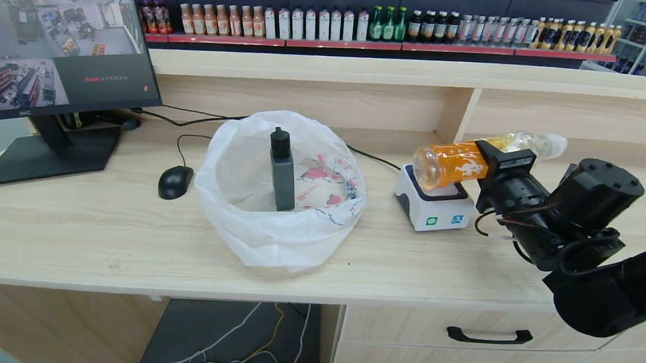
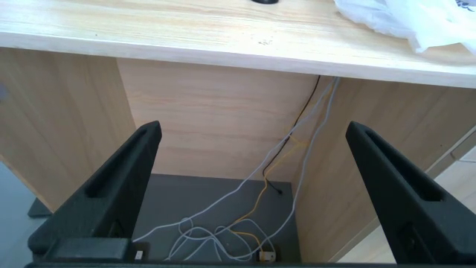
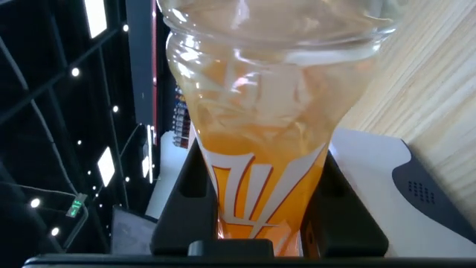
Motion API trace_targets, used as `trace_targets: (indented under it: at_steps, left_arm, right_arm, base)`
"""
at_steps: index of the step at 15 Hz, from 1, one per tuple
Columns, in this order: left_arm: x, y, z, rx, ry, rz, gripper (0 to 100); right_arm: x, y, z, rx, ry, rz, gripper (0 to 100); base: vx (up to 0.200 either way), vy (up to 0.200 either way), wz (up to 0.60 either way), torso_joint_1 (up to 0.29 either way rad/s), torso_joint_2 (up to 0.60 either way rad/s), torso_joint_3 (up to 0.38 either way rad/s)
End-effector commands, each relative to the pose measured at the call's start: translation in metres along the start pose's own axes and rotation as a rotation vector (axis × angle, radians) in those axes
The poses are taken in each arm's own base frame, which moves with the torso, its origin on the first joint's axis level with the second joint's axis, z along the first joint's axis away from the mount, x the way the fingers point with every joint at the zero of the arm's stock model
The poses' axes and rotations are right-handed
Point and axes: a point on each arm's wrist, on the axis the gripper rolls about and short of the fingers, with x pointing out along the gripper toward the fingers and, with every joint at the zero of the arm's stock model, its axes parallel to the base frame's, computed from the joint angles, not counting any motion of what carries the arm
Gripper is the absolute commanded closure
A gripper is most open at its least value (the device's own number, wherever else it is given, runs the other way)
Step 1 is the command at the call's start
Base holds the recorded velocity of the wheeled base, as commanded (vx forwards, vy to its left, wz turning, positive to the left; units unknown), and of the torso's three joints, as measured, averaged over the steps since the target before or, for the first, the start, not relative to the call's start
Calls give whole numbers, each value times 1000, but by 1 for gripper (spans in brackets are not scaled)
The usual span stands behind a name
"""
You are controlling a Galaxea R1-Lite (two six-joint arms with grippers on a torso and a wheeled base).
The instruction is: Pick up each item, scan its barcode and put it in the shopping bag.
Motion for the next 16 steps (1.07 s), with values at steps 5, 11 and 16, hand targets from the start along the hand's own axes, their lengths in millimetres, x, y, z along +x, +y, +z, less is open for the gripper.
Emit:
trace_targets:
  at_steps: [5,11,16]
  left_arm:
    - [0,0,0,-1,0,1,0]
    - [0,0,0,-1,0,1,0]
    - [0,0,0,-1,0,1,0]
  right_arm:
    - [-3,3,0,4,3,7,100]
    - [-4,2,-1,17,7,0,100]
    - [-6,5,-7,4,23,7,100]
  base:
    - [0,0,0,0,0,0]
    - [0,0,0,0,0,0]
    - [0,0,0,0,0,0]
